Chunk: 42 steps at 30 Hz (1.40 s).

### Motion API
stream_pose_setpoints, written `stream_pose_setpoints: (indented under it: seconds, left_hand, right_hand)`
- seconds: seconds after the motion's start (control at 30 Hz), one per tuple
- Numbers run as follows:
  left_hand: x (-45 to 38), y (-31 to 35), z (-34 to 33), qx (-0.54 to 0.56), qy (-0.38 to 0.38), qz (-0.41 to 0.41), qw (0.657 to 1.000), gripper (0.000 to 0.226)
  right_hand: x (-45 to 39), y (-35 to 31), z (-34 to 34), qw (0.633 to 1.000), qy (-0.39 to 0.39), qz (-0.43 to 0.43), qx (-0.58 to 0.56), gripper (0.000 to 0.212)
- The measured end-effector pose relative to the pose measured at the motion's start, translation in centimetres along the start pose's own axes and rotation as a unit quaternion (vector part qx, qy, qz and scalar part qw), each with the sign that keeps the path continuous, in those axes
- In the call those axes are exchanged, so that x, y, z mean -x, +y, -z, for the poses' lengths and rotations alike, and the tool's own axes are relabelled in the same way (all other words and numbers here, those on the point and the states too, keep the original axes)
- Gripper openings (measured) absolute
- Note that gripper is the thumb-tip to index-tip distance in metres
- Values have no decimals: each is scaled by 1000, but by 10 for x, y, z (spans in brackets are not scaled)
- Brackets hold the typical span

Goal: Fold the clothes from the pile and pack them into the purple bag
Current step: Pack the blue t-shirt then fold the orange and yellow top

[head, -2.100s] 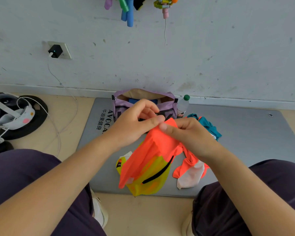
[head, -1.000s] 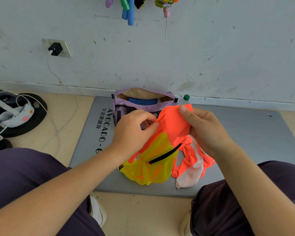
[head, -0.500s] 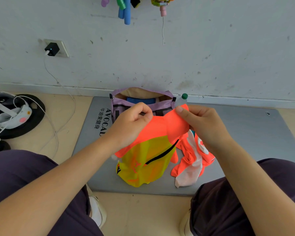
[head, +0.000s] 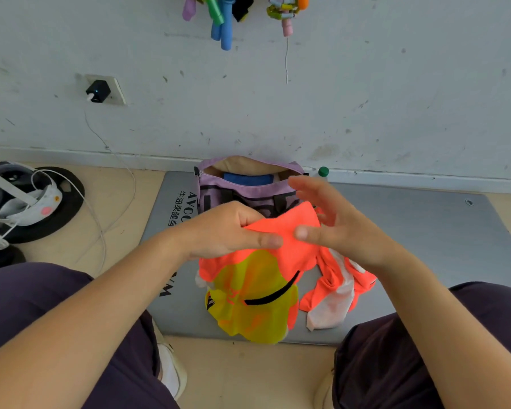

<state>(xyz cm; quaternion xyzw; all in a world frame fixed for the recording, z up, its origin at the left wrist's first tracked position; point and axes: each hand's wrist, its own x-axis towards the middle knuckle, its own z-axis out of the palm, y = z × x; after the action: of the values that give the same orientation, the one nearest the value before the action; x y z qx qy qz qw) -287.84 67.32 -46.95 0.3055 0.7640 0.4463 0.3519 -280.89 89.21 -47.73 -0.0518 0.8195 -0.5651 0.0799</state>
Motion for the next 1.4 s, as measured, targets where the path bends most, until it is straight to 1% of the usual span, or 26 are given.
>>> stream_pose_setpoints:
  seconds: [0.07, 0.1, 0.13, 0.2, 0.23, 0.3, 0.37, 0.4, 0.47, 0.53, 0.57, 0.63, 0.7, 0.73, 0.77, 0.83, 0.87, 0.93, 0.97, 1.0, 1.03, 1.1, 1.13, 1.2, 1.3, 1.4]
  left_hand:
    - [3, 2, 1, -17, -42, -24, 999, 37]
    - [4, 1, 1, -17, -39, -28, 999, 34]
    - [4, 0, 1, -9, -15, -28, 999, 31]
    - [2, -2, 1, 45, 82, -15, 995, 34]
    - [1, -2, 1, 94, 135, -14, 986, 33]
    - [-2, -2, 2, 191, 209, -28, 959, 20]
    - [-3, -3, 4, 252, 261, -37, 931, 16]
    - [-3, -4, 5, 267, 281, -38, 921, 15]
    - [-4, -6, 8, 262, 305, -28, 915, 17]
    - [-3, -8, 10, 206, 294, 3, 934, 23]
    - [-3, -9, 10, 161, 259, 20, 952, 32]
    - [-1, -9, 5, 85, 130, 44, 987, 45]
    - [-1, -6, -8, 51, 3, 56, 997, 47]
    - [-2, -6, -16, 53, -20, 59, 997, 48]
    - [-3, -7, -22, 63, -16, 55, 996, 46]
    - [-5, -8, -26, 103, 34, 33, 994, 37]
    - [-6, -8, -24, 134, 64, 24, 989, 31]
    - [-7, -7, -18, 203, 122, 17, 971, 24]
    - [-7, -7, -15, 234, 146, 15, 961, 23]
    - [-7, -7, -11, 262, 164, 15, 951, 23]
    - [-7, -7, -8, 284, 177, 16, 942, 25]
    - [-7, -8, -1, 305, 194, 19, 932, 29]
    - [-7, -8, 2, 313, 200, 20, 928, 30]
    - [-6, -9, 7, 330, 212, 26, 920, 33]
    - [-5, -10, 10, 346, 220, 36, 912, 35]
    - [-5, -12, 13, 355, 215, 36, 909, 41]
  right_hand:
    - [1, -1, -3, 997, -74, 8, 5, 71]
    - [1, -2, -5, 995, -97, -6, 1, 65]
    - [2, -3, -6, 993, -110, -28, -13, 57]
    - [3, -3, -6, 990, -112, -63, -50, 42]
    - [2, -2, -6, 992, -94, -73, -44, 37]
    - [0, 1, -4, 994, -51, -91, 24, 31]
    - [-2, 4, -2, 989, -40, -113, 81, 32]
    - [-2, 6, -2, 988, -38, -124, 88, 30]
    - [-2, 7, 0, 989, -31, -131, 56, 22]
    - [-1, 7, -1, 991, -36, -127, -29, 14]
    - [-1, 6, -3, 989, -41, -123, -78, 15]
    - [0, 5, -7, 978, -56, -114, -168, 14]
    - [1, 3, -10, 966, -68, -110, -222, 12]
    - [1, 2, -12, 962, -72, -112, -239, 13]
    - [1, 2, -12, 958, -72, -112, -252, 14]
    - [0, 0, -12, 948, -51, -114, -293, 23]
    - [-1, -1, -10, 937, -40, -113, -327, 33]
    - [-3, -1, -5, 915, -48, -95, -389, 57]
    - [-4, -1, -3, 915, -58, -85, -391, 68]
    - [-4, 0, -2, 923, -61, -83, -370, 73]
    - [-4, 1, -2, 936, -57, -84, -337, 66]
    - [-5, 6, -4, 959, -31, -94, -264, 35]
    - [-4, 8, -5, 967, -14, -97, -233, 26]
    - [-4, 12, -4, 978, 8, -90, -188, 22]
    - [-5, 15, -1, 989, 18, -76, -128, 13]
    - [-5, 18, 3, 994, 24, -81, -70, 14]
